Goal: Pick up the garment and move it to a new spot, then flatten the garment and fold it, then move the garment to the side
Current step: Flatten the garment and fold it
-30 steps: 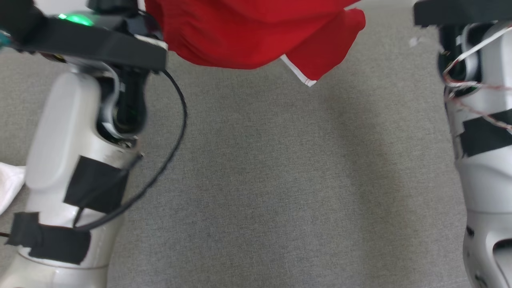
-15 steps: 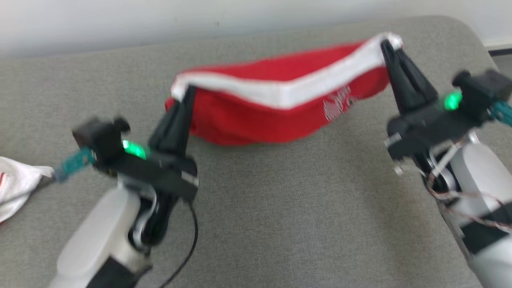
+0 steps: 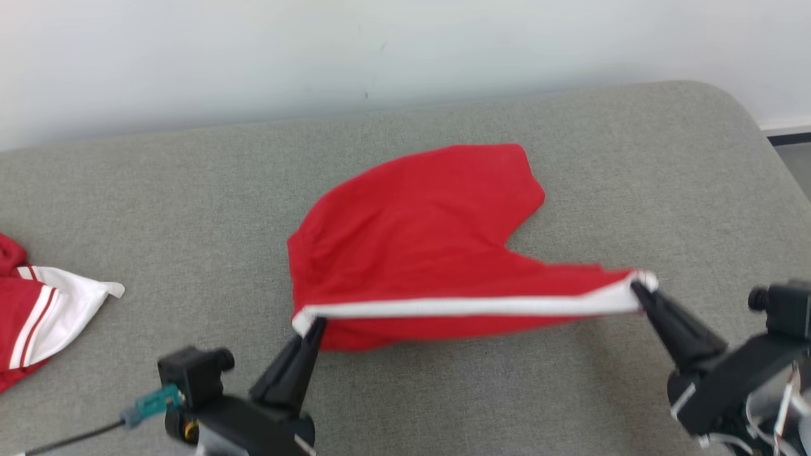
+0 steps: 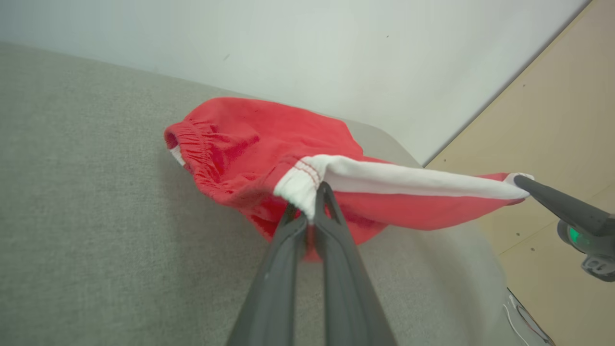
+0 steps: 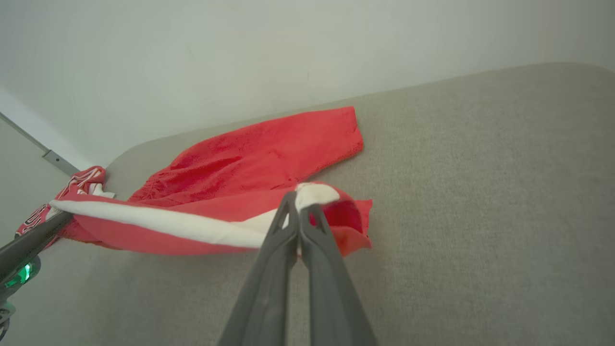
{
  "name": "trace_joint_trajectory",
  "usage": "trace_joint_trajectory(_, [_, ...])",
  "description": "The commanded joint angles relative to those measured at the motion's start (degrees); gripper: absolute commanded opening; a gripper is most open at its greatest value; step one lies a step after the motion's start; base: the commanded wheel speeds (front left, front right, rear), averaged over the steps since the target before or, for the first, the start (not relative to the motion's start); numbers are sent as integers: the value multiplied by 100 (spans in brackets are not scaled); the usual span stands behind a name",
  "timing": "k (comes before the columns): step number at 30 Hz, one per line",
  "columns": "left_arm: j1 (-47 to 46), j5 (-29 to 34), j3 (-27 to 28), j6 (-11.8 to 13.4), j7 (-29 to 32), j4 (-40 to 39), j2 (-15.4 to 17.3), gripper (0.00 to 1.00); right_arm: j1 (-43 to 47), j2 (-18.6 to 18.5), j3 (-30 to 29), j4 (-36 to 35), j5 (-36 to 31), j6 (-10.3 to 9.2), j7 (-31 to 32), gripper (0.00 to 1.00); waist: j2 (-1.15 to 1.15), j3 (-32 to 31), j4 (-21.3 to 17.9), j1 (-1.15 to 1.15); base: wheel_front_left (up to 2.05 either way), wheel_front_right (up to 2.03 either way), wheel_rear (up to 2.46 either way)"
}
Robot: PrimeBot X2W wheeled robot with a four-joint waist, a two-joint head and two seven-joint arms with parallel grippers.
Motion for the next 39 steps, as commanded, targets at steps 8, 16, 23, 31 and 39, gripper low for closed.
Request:
trace_joint_trajectory(8, [698, -175, -282, 187, 522, -381, 346, 0, 1228, 468, -598, -512, 432, -13, 1644, 0, 1, -106, -21, 1, 0, 0, 0])
trace_joint_trajectory(16, [1115, -473, -485, 335, 1124, -793, 626, 0, 2020, 1273, -1528, -1019, 329, -13, 3184, 0, 1, -82, -22, 1, 0, 0, 0])
trace_joint_trajectory(23, [1380, -734, -572, 503, 1566, -1118, 856, 0, 2331, 1795, -1960, -1385, 85, -13, 3872, 0, 1, -15, -2, 1, 0, 0, 0])
trace_joint_trajectory(31, [1660, -950, -460, 620, 1544, -1576, 998, 0, 2424, 2159, -2279, -1900, -39, -13, 3943, 0, 1, 42, 16, 1, 0, 0, 0])
trace_joint_trajectory(39, [1025, -666, -329, 329, 1126, -1304, 602, 0, 1248, 1301, -1731, -1593, -249, -13, 2847, 0, 1, 132, 84, 1, 0, 0, 0])
